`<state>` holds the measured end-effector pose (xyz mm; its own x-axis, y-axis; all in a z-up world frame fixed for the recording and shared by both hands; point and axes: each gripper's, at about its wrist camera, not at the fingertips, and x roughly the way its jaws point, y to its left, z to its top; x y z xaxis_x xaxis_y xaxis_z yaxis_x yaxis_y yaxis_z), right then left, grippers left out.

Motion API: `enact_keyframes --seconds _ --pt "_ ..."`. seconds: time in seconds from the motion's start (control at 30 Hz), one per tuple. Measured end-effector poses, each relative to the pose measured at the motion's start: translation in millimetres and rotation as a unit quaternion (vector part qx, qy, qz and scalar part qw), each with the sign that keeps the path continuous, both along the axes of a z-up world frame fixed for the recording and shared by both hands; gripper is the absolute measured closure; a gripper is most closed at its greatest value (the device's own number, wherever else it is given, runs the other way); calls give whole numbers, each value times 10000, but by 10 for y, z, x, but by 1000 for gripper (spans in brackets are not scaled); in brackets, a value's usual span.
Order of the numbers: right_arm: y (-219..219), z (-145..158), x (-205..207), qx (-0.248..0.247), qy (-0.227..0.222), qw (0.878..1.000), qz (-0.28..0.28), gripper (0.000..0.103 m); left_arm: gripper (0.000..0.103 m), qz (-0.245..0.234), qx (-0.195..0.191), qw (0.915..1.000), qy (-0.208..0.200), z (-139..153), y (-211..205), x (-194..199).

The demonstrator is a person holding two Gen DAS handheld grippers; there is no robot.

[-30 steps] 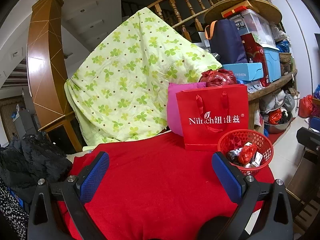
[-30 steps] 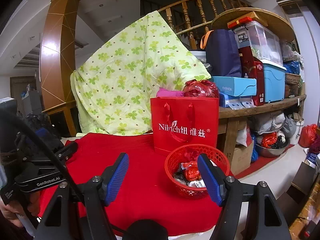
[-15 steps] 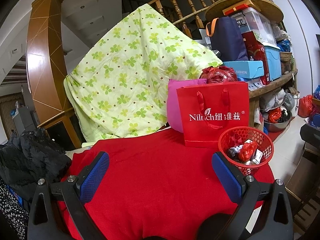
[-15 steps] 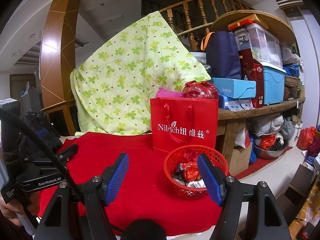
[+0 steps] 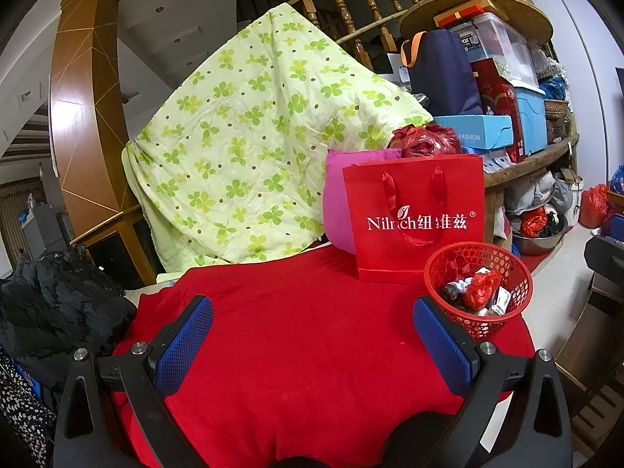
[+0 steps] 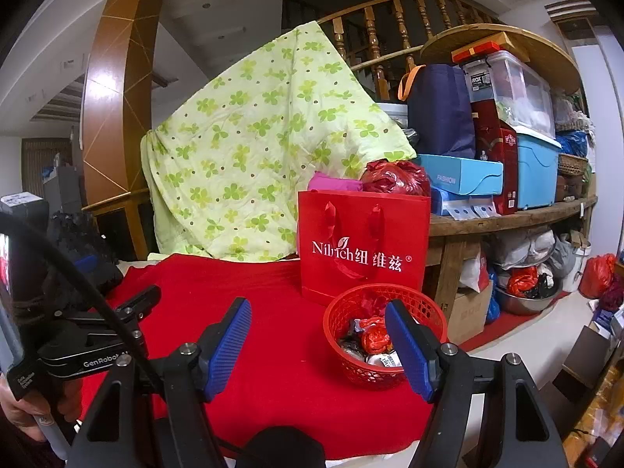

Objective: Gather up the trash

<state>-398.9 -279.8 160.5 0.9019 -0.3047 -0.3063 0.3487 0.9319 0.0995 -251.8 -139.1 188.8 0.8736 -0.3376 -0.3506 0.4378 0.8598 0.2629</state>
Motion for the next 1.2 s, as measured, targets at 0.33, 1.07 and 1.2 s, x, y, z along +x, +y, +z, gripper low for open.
enact_keyframes --seconds 0.33,1.07,1.2 --pt "-59 -54 28 49 56 10000 -63 28 1 -28 104 9999 44 -67 -67 3" --pt "-103 -98 23 183 31 9998 -117 28 1 -84 225 9996 132 -160 -141 -6" --pt "-66 -87 47 175 24 9998 -90 28 1 -92 230 9996 153 -180 -133 0"
